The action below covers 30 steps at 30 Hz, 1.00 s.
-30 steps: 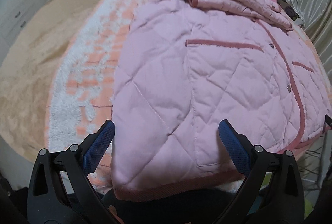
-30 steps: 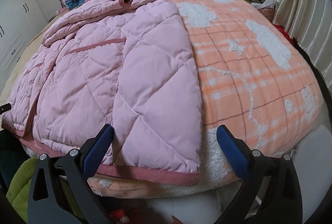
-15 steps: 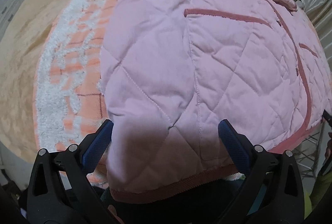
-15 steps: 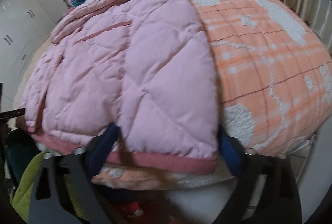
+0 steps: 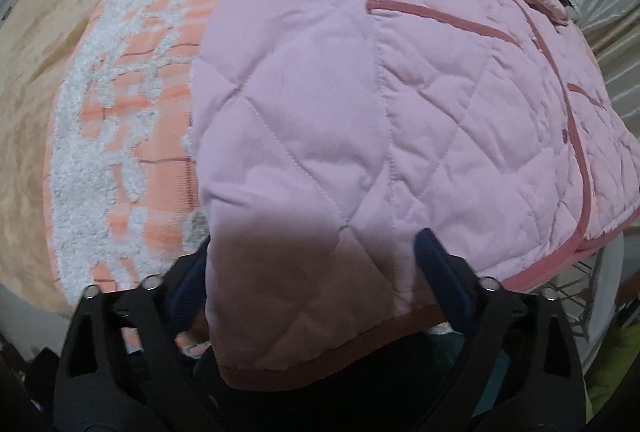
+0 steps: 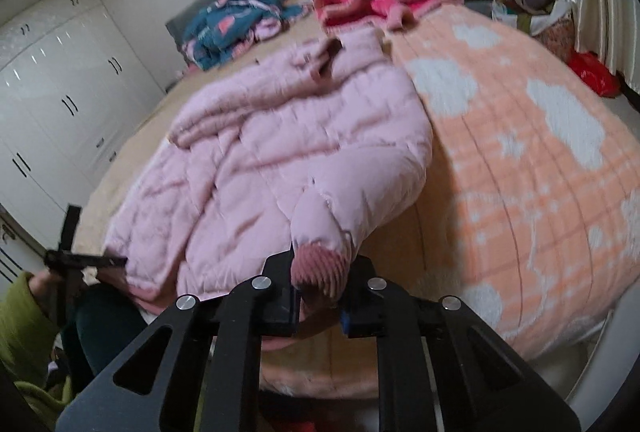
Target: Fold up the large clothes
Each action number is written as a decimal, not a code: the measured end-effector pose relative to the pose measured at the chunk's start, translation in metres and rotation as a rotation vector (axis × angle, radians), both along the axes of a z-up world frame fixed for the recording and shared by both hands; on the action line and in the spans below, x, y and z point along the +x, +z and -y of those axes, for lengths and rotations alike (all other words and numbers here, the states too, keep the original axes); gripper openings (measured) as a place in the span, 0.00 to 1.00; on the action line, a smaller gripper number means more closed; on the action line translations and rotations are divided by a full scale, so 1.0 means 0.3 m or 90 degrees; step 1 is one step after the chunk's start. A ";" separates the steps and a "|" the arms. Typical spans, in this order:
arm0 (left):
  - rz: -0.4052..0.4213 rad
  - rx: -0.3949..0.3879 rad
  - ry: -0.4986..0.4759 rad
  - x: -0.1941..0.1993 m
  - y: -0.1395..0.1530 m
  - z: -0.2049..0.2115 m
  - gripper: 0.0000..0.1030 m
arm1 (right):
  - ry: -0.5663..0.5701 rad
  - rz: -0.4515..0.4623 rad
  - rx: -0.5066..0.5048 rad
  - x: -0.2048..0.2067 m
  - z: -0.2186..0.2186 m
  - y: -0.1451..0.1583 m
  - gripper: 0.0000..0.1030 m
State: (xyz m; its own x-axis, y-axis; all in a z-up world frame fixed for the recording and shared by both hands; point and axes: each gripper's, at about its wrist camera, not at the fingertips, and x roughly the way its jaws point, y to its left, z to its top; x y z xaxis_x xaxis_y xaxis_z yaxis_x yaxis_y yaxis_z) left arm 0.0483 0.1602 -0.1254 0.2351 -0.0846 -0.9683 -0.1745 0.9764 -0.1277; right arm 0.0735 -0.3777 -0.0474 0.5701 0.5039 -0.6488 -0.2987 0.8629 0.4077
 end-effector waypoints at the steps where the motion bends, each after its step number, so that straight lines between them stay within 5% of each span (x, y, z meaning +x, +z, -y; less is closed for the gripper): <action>1: 0.003 0.002 -0.003 0.001 0.000 0.003 0.70 | -0.002 0.004 0.000 0.006 -0.001 0.010 0.13; 8: 0.059 0.036 -0.030 -0.023 0.037 0.087 0.20 | -0.015 0.006 0.000 0.037 -0.015 0.031 0.13; 10: 0.076 0.042 -0.033 -0.025 0.060 0.105 0.14 | -0.016 0.005 -0.005 0.036 -0.018 0.027 0.13; 30: 0.277 0.005 -0.017 0.011 0.425 0.134 0.08 | -0.052 0.016 0.047 0.046 0.031 0.075 0.13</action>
